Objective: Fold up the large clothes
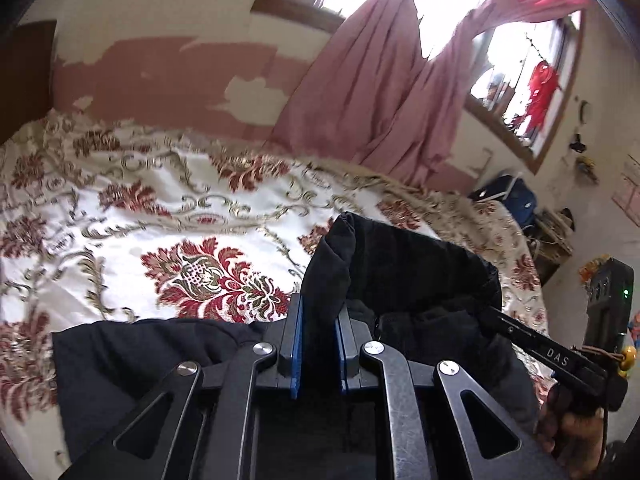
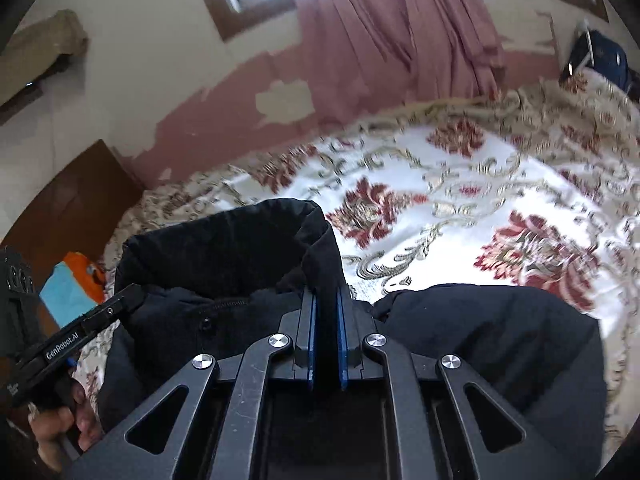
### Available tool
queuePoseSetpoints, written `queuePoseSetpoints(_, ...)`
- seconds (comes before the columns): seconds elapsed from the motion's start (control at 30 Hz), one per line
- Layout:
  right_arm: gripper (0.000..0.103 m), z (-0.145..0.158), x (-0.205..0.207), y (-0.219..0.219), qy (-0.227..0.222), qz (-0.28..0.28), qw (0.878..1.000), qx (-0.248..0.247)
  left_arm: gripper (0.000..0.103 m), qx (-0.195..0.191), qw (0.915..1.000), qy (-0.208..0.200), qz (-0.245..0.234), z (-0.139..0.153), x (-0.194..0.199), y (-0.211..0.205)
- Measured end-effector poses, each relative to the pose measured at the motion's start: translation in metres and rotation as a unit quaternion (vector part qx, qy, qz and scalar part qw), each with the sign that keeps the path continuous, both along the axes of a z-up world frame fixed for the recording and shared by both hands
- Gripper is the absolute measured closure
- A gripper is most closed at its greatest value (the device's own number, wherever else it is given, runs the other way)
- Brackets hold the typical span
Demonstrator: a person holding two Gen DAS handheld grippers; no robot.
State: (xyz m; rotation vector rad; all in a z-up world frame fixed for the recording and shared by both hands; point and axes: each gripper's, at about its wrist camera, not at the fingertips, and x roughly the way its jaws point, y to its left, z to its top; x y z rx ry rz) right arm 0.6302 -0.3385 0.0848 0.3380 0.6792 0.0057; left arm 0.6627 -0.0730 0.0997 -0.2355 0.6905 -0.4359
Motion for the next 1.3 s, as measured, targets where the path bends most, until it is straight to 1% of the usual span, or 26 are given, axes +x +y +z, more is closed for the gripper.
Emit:
queuePoseSetpoints(0.03, 0.095, 0.010, -0.012, 0.002, -0.010, 0.005, 1.000, -0.010, 0.090, -0.003, 1.0000, -0.006, -0.003, 0.007, -0.009, 0.003)
queuePoseSetpoints(0.17, 0.096, 0.035, -0.048, 0.010, -0.036, 0.022, 0.998, -0.035, 0.091, 0.002, 0.9995, -0.026, -0.017, 0.030, -0.045, 0.011)
queuePoseSetpoints(0.27, 0.096, 0.046, -0.077, 0.016, -0.056, 0.037, 0.996, -0.060, 0.092, 0.017, 0.9981, -0.048, -0.036, 0.038, -0.077, 0.015)
queuePoseSetpoints(0.33, 0.096, 0.047, -0.099, 0.021, -0.070, 0.047, 0.993, -0.087, 0.092, 0.024, 0.9968, -0.060, -0.047, 0.037, -0.097, 0.019)
queuePoseSetpoints(0.4, 0.097, 0.042, -0.116, 0.025, -0.078, 0.054, 0.989, -0.111, 0.092, 0.031, 0.9962, -0.062, -0.052, 0.028, -0.113, 0.022)
queuePoseSetpoints(0.47, 0.097, 0.030, -0.129, 0.029, -0.079, 0.062, 0.986, -0.136, 0.093, 0.038, 0.9964, -0.054, -0.053, 0.014, -0.122, 0.024)
queuePoseSetpoints(0.5, 0.097, 0.019, -0.133, 0.029, -0.076, 0.065, 0.984, -0.147, 0.093, 0.040, 0.9966, -0.050, -0.051, 0.008, -0.123, 0.024)
queuePoseSetpoints(0.57, 0.097, 0.003, -0.131, 0.029, -0.062, 0.062, 0.984, -0.157, 0.093, 0.043, 0.9978, -0.030, -0.040, -0.012, -0.117, 0.023)
queuePoseSetpoints(0.63, 0.097, -0.015, -0.119, 0.024, -0.045, 0.054, 0.984, -0.166, 0.093, 0.046, 0.9986, -0.010, -0.026, -0.029, -0.103, 0.021)
queuePoseSetpoints(0.7, 0.097, -0.027, -0.108, 0.020, -0.032, 0.045, 0.985, -0.163, 0.093, 0.051, 0.9985, 0.009, -0.015, -0.045, -0.086, 0.015)
queuePoseSetpoints(0.8, 0.097, -0.048, -0.084, 0.013, -0.006, 0.032, 0.987, -0.160, 0.093, 0.077, 0.9968, 0.018, -0.010, -0.065, -0.066, 0.004)
queuePoseSetpoints(0.87, 0.097, -0.064, -0.075, 0.012, 0.006, 0.030, 0.986, -0.164, 0.093, 0.099, 0.9946, 0.028, -0.013, -0.081, -0.059, -0.004)
queuePoseSetpoints(0.9, 0.097, -0.069, -0.074, 0.014, 0.011, 0.029, 0.986, -0.165, 0.093, 0.104, 0.9938, 0.034, -0.015, -0.088, -0.057, -0.006)
queuePoseSetpoints(0.97, 0.097, -0.076, -0.074, 0.015, 0.014, 0.032, 0.986, -0.161, 0.093, 0.117, 0.9925, 0.031, -0.019, -0.099, -0.057, -0.010)
queuePoseSetpoints(1.07, 0.097, -0.058, -0.087, 0.009, -0.015, 0.039, 0.991, -0.124, 0.093, 0.119, 0.9926, 0.017, -0.018, -0.098, -0.062, -0.008)
queuePoseSetpoints(1.1, 0.094, -0.053, -0.092, 0.009, -0.020, 0.040, 0.993, -0.112, 0.093, 0.117, 0.9929, 0.014, -0.018, -0.097, -0.064, -0.007)
queuePoseSetpoints(1.2, 0.094, -0.030, -0.101, 0.005, -0.042, 0.043, 0.993, -0.099, 0.093, 0.107, 0.9941, 0.007, -0.020, -0.095, -0.066, -0.004)
queuePoseSetpoints(1.3, 0.094, -0.002, -0.096, 0.000, -0.067, 0.037, 0.994, -0.085, 0.093, 0.112, 0.9935, 0.004, -0.021, -0.095, -0.067, -0.006)
